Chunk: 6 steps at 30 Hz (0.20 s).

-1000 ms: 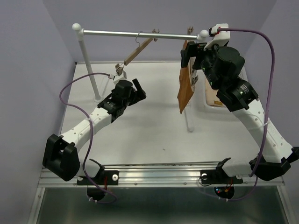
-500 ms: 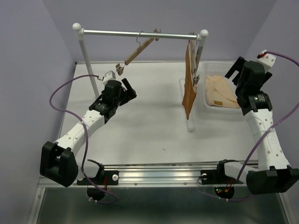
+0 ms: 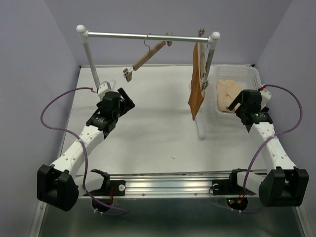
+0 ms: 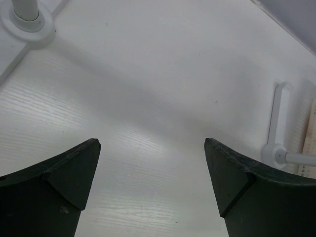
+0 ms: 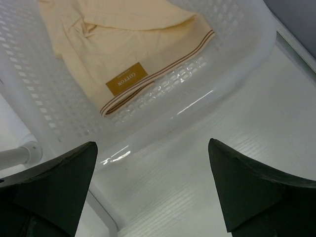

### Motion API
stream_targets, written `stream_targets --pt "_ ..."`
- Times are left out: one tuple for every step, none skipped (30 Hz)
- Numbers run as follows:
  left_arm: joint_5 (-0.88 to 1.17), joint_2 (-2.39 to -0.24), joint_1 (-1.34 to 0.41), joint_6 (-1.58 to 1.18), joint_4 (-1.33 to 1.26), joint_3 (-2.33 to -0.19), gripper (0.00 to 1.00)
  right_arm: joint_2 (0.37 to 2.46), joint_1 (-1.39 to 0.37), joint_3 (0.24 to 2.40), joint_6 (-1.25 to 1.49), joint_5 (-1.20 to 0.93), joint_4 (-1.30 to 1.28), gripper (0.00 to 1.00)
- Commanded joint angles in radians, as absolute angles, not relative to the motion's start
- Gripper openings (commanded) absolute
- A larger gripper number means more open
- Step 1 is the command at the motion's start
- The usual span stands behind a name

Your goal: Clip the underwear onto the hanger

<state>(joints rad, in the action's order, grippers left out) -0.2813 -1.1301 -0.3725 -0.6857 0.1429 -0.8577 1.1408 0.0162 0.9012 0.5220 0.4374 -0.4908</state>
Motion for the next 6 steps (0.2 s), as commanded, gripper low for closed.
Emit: stream_targets --pt "-0.345 -1.086 -0.365 -0.701 0.158 -0.848 0.99 1.077 0.017 0.910 0.548 0.460 -0.388 1.00" --pt "-0.350 -1.083 -0.365 -0.704 0.160 -0.847 0.99 1.072 0.017 0.908 0.543 0.459 -0.384 1.00" --pt "-0.351 -1.081 -0.365 -0.707 0.164 -0.847 0.99 1.068 0.017 0.907 0.538 0.451 -0.379 1.00" --pt "-0.356 -1.078 -0.364 -0.710 0.164 -0.845 0.99 1.062 0.017 0.902 0.532 0.446 -0.374 1.00" --pt "-0.360 -1.075 -0.365 -0.713 0.164 -0.845 0.99 1.051 0.017 0.894 0.523 0.427 -0.359 1.00" --pt "-0.362 -1.074 -0.364 -0.713 0.166 -0.845 0.99 1.046 0.017 0.893 0.520 0.426 -0.356 1.00"
